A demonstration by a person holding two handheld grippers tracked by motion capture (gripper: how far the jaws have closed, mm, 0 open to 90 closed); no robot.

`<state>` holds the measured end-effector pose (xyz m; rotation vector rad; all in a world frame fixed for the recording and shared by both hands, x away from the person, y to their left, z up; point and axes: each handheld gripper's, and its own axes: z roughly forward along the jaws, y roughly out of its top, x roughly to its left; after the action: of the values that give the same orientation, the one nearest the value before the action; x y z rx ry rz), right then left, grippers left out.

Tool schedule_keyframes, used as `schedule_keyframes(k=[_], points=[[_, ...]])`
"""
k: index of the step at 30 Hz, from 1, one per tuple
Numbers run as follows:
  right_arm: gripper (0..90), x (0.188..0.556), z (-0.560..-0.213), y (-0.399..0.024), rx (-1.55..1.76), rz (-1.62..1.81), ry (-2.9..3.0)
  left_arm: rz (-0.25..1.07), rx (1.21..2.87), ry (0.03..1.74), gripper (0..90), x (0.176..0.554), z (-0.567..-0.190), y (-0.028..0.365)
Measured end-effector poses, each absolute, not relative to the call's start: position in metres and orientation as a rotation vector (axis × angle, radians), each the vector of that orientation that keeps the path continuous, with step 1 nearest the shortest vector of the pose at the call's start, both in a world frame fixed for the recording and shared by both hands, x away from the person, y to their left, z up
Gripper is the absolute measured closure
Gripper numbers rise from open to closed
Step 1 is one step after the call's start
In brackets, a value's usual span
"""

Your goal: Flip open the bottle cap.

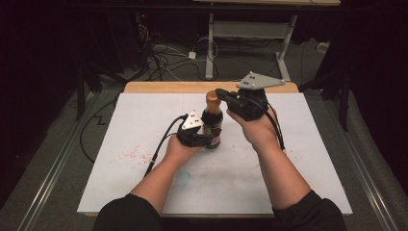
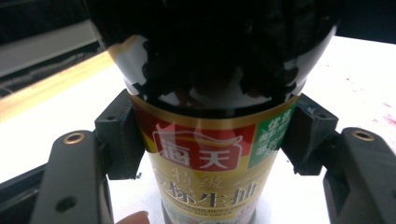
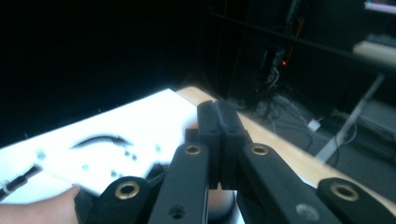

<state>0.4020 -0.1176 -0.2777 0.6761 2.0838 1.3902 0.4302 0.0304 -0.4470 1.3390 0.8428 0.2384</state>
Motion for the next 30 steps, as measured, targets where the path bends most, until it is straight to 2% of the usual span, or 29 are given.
schedule_keyframes(k=[5, 14, 23, 30], points=[[90.0, 0.399, -0.273, -0.122, 0.677, 1.352, 2.077, 0.223, 1.336, 0.847, 30.5, 0.432, -0.447, 0.034], [90.0, 0.401, -0.291, -0.138, 0.722, 1.342, 2.108, 0.221, 1.331, 0.851, 29.9, 0.431, -0.448, 0.034], [90.0, 0.405, -0.305, -0.137, 0.73, 1.3, 2.168, 0.219, 1.331, 0.855, 29.6, 0.431, -0.447, 0.034], [90.0, 0.406, -0.304, -0.131, 0.717, 1.281, 2.191, 0.22, 1.332, 0.857, 29.4, 0.431, -0.447, 0.034]])
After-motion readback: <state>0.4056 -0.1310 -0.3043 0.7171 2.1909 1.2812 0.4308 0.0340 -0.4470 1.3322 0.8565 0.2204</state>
